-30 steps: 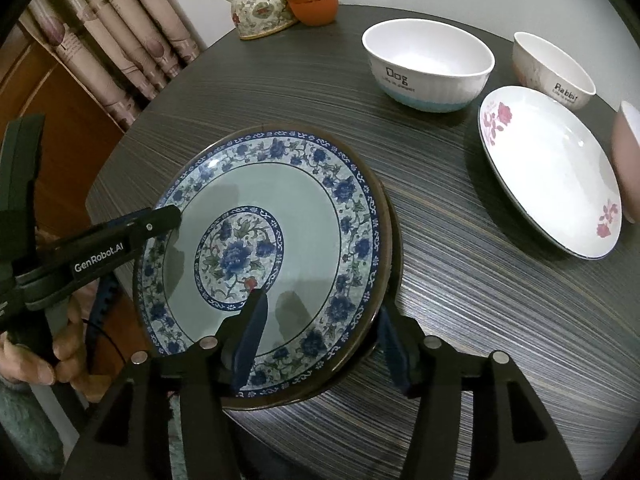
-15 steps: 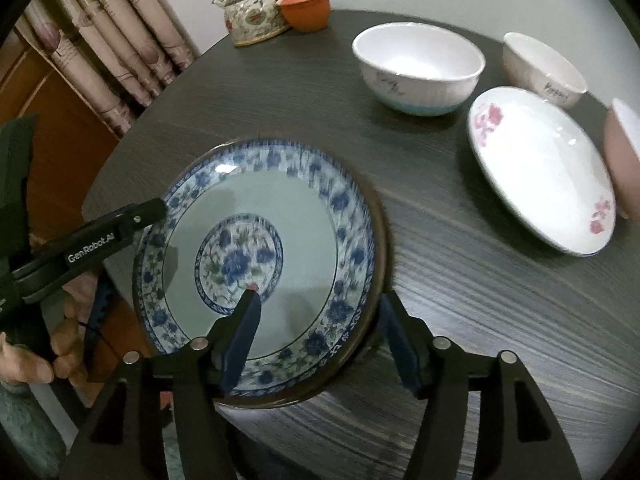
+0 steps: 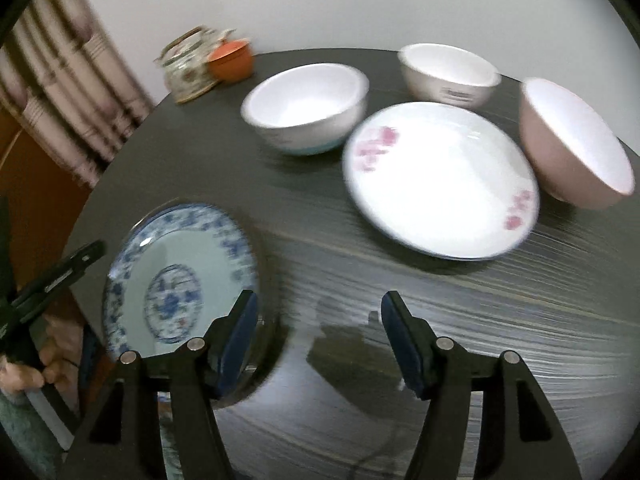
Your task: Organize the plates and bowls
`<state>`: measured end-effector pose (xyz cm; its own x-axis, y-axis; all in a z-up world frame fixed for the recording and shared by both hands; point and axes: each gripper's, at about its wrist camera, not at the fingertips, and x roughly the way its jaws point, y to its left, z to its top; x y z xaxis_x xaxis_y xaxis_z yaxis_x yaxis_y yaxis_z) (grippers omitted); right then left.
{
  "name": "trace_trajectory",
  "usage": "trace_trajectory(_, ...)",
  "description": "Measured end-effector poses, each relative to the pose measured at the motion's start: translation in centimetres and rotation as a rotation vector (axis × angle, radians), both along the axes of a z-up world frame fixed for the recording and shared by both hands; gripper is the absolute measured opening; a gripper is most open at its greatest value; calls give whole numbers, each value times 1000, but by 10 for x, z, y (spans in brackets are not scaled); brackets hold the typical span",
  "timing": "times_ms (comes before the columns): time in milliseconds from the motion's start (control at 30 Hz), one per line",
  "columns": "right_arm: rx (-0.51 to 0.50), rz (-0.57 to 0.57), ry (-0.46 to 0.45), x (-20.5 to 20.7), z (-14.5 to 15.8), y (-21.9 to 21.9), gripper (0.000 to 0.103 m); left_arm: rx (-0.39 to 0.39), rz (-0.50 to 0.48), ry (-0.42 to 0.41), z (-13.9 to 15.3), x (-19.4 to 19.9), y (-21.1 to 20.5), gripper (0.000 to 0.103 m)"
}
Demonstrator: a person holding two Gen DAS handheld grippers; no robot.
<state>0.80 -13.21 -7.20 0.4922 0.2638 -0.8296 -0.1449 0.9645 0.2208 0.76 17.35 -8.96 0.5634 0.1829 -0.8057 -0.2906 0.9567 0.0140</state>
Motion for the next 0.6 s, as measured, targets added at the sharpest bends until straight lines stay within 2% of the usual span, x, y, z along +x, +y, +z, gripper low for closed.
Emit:
trace_trajectory(167, -20, -68, -36, 7, -2, -40, 61, 8, -49, -20, 13, 0, -17, 38)
trace_trajectory(300, -12, -121, -66, 14, -4, -73, 60, -1, -113, -37, 30, 12, -47, 39)
trace_trajectory(433, 0, -170, -71, 25, -7, -97, 57, -65, -194, -34, 40, 37, -87, 42)
trace_trajectory(600, 41, -208, -53, 44, -17, -120, 51, -145, -307, -4, 38, 68, -149, 42)
